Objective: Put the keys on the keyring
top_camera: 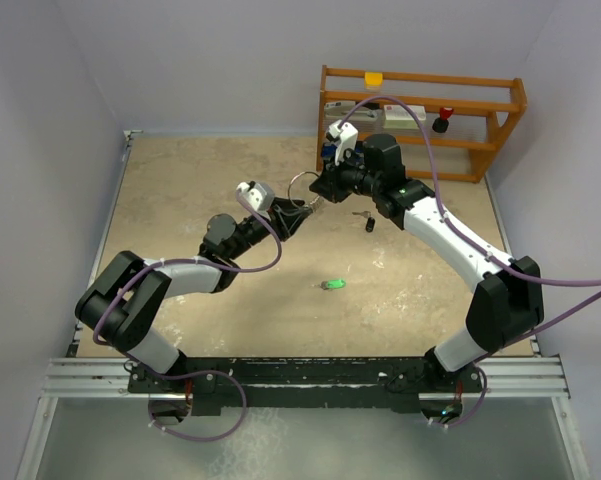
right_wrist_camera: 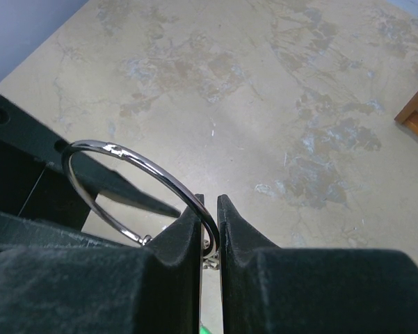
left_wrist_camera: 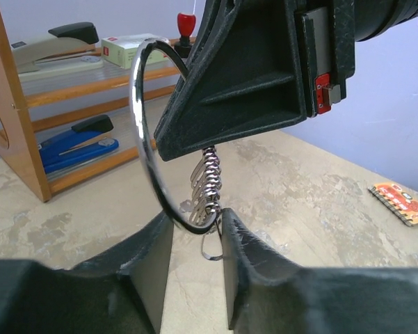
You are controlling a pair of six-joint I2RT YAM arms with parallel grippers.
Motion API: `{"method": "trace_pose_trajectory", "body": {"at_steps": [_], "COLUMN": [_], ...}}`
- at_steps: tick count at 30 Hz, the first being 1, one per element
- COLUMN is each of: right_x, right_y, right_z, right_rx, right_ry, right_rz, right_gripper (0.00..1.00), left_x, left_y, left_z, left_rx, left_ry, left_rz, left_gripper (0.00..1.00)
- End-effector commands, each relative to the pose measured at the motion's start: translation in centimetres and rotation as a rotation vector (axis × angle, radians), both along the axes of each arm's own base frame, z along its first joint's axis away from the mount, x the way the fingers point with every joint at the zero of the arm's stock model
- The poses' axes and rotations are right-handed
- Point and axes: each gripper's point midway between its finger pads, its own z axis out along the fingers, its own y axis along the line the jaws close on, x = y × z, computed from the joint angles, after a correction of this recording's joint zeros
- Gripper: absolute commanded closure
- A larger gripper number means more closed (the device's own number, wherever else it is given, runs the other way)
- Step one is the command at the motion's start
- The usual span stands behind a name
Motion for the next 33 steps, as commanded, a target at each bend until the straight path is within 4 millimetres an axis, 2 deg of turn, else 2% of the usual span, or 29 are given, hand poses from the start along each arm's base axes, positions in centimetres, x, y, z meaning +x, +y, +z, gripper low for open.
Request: {"method": "trace_pose_trajectory", "body": {"at_steps": [1,3,4,33], "right_x": [0.4,0.5,0.5,0.9], "right_y": [0.5,0.5,0.5,0.6], "right_z": [3.4,3.4,3.4,1.8], "right_rx": [0.038,0.037,0.037,-0.004], "right_ry": [-0.081,-0.082,-0.081,-0.071], "right_rz": [0.023,0.022,0.023,0.064], "right_gripper": [1.0,1.0,1.0,1.0], "left_x": [0.2,0.2,0.3,0.6], "left_y": [0.0,-0.2,-0.2,-0.4], "left_z": [2.5,2.4,2.3,2.5], "left_rx": [-0.021,-0.011,-0.008,-0.001], "left_ry": [-0.073,-0.068,-0.064,-0.048], "left_rz": [0.0,-0.009,-0.008,-0.007], "left_gripper": [0.76,0.96,1.0,1.0]}}
